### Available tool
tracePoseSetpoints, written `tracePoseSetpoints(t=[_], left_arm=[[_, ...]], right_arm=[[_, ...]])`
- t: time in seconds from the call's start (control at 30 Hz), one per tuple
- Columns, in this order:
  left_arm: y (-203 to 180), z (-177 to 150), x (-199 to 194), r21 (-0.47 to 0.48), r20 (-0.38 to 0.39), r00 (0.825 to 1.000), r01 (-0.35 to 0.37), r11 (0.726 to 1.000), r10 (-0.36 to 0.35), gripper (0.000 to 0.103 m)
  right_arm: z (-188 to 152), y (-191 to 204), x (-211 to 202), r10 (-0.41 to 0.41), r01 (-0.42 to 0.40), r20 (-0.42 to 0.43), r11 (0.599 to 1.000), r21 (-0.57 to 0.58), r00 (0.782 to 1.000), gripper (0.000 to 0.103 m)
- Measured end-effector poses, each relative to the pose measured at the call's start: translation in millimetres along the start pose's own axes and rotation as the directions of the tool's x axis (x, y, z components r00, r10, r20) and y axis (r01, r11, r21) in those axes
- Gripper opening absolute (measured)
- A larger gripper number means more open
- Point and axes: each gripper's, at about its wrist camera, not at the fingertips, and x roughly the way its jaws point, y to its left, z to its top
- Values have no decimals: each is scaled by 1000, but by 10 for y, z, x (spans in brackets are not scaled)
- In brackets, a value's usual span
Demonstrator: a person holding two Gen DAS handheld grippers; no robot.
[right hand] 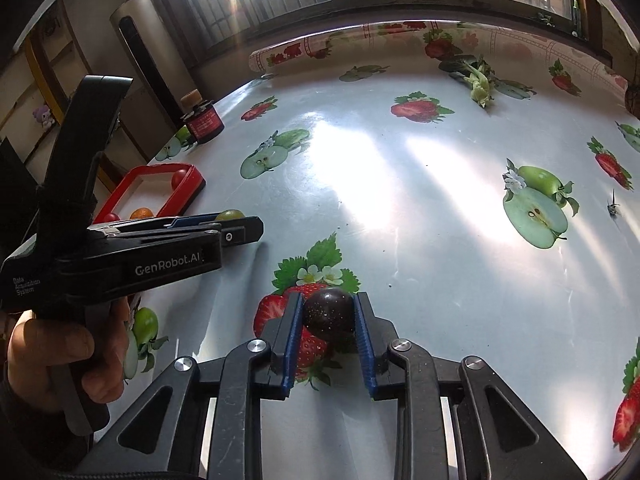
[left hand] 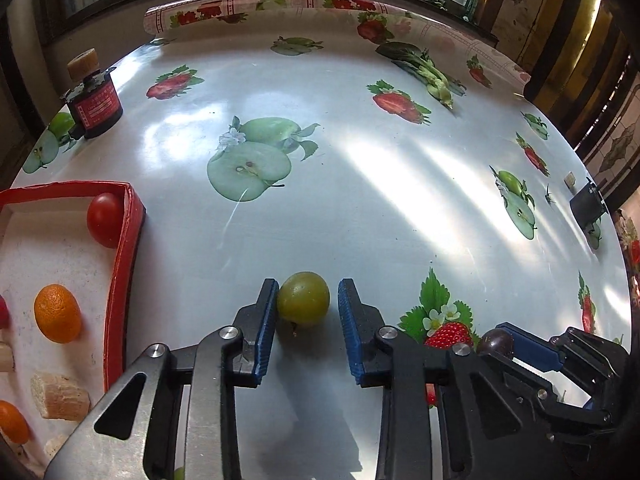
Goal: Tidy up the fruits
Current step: 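Close the left tool on a green plum while the right tool grips a dark purple plum, then carry both plums over the red tray and open both tools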
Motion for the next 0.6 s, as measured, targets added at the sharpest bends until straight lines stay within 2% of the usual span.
tracePoseSetpoints(t=[0.1,0.2,0.6], left_arm=[[42,-43,-59,-22,-7,999,36,999,-36,22],[12,-133,-168,-8,8,1000,22,1000,-22,22],[-73,-464,-677,3,62,997,54,999,-54,22]], right_arm=[[-76,-39,-73,3,-3,2,1000,20,1000,26],[-128,-62,-144,6,-7,8,999,33,1000,26],[-260,-15,-446,19,-21,45,999,39,999,26]])
